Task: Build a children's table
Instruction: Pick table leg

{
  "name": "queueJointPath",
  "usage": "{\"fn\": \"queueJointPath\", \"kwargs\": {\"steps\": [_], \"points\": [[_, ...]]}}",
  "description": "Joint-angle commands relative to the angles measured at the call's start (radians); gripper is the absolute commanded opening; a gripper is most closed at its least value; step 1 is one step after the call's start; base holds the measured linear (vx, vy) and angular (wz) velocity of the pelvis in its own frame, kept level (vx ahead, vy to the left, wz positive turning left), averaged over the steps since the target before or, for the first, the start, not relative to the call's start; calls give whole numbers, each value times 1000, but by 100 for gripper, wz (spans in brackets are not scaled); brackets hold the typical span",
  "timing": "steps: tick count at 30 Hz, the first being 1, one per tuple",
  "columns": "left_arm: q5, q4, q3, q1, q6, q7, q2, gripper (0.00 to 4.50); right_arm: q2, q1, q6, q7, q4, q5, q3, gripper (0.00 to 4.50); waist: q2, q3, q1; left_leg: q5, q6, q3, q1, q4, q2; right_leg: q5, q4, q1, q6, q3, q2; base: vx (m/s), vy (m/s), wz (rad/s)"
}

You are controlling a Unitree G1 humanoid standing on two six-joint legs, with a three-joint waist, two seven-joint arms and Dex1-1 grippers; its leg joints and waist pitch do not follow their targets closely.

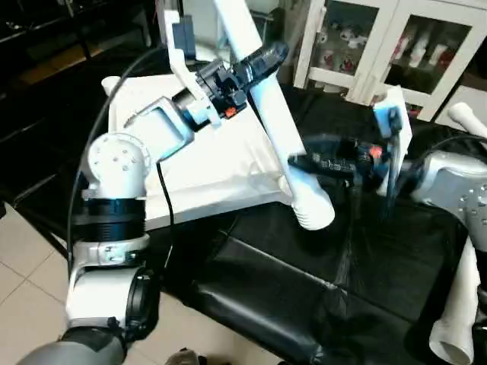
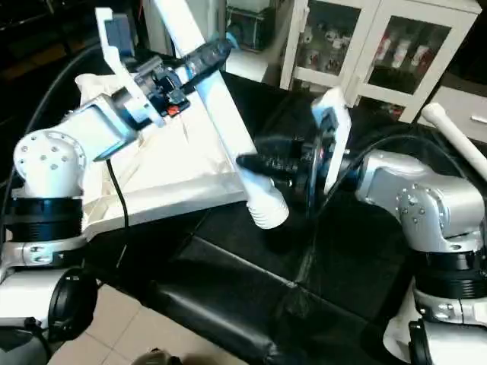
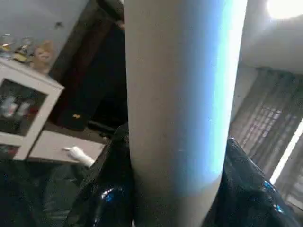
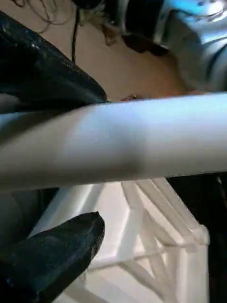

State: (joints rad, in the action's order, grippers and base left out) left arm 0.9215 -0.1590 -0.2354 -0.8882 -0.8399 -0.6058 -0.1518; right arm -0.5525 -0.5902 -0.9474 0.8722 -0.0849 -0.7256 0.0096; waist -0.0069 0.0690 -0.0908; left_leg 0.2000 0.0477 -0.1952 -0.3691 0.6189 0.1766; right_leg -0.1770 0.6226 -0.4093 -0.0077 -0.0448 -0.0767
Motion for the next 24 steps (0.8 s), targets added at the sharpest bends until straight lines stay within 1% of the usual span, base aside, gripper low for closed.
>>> {"fn": "queueJointPath", "kwargs": {"steps": [1,2,4,5,6,7,8,9,11,12,15,17,18,21,22,23,24], "points": [[35,26,6,-39,6,-38,-9,173,1,-27,-16,-20,-9,15,7,371,0,-80,-4,108,-3,22,12,-68,41,-149,-67,60,-240,39,-60,0,0,0],[42,30,8,-42,3,-56,-14,173,6,-32,-24,-24,-11,10,10,371,0,-80,-3,108,-2,22,13,-69,41,-149,-66,59,-239,39,-59,0,0,0],[48,42,18,-41,0,-95,-23,173,9,-36,-34,-13,-19,-1,23,371,1,-79,-3,109,0,22,13,-69,41,-142,-65,60,-239,39,-59,0,0,0],[48,42,18,-41,0,-95,-23,173,9,-36,-34,-13,-19,-1,23,371,2,-79,-3,110,1,22,13,-69,42,-141,-65,59,-239,39,-59,0,0,0],[53,46,22,-40,-3,-112,-25,173,9,-37,-36,-5,-21,-2,32,371,0,-79,-3,105,1,22,12,-69,42,-131,-64,60,-242,39,-58,0,0,0],[53,46,22,-40,-3,-112,-25,173,9,-37,-36,-5,-21,-2,32,371,1,-79,-3,106,1,21,12,-69,42,-129,-64,59,-243,39,-58,0,0,0],[63,54,27,-38,-9,-147,-32,173,9,-41,-42,1,-20,-5,38,371,1,-79,-3,108,3,22,12,-69,42,-132,-64,59,-242,39,-59,0,0,0],[63,54,27,-38,-9,-147,-32,173,9,-41,-42,1,-20,-5,38,371,0,-79,-4,112,2,21,13,-69,42,-141,-64,59,-241,40,-60,0,0,0],[66,65,45,-33,-19,-226,-53,173,10,-55,-50,16,-11,-13,40,371,-1,-79,-5,110,2,21,14,-70,43,-147,-65,59,-239,40,-60,0,0,0],[66,65,45,-33,-19,-226,-53,173,10,-55,-50,16,-11,-13,40,371,-1,-78,-4,110,3,21,13,-70,42,-149,-64,58,-237,40,-59,0,0,0],[40,57,83,-34,-25,-305,-95,172,5,-70,-62,35,-5,-26,35,371,1,-78,-3,112,7,21,14,-71,42,-154,-64,58,-234,40,-59,0,0,0],[21,47,104,-40,-19,-345,-116,172,-4,-76,-68,48,-3,-27,42,371,2,-78,-4,113,11,22,14,-72,42,-156,-64,57,-232,40,-59,0,0,0],[10,43,115,-44,-18,-358,-127,172,-10,-78,-70,55,-5,-24,49,371,-1,-78,-2,112,13,21,14,-72,42,-154,-63,57,-231,40,-58,0,0,0],[1,39,123,-47,-16,-372,-136,172,-15,-80,-72,60,-7,-23,55,371,2,-79,-3,111,18,21,15,-71,43,-144,-62,57,-235,41,-60,0,0,0],[-16,42,144,-45,-13,-401,-153,172,-20,-83,-71,64,-9,-19,62,371,-1,-79,-3,111,18,20,14,-71,43,-141,-61,58,-236,42,-59,0,0,0],[-49,44,184,-43,-1,-439,-178,172,-24,-90,-60,73,-18,-10,73,371,-2,-79,-4,103,15,21,15,-72,42,-142,-61,57,-230,41,-59,0,0,0],[-49,44,184,-43,-1,-439,-178,172,-24,-90,-60,73,-18,-10,73,371,-1,-79,-3,101,15,21,14,-72,43,-143,-60,57,-229,41,-58,0,0,0]]}}
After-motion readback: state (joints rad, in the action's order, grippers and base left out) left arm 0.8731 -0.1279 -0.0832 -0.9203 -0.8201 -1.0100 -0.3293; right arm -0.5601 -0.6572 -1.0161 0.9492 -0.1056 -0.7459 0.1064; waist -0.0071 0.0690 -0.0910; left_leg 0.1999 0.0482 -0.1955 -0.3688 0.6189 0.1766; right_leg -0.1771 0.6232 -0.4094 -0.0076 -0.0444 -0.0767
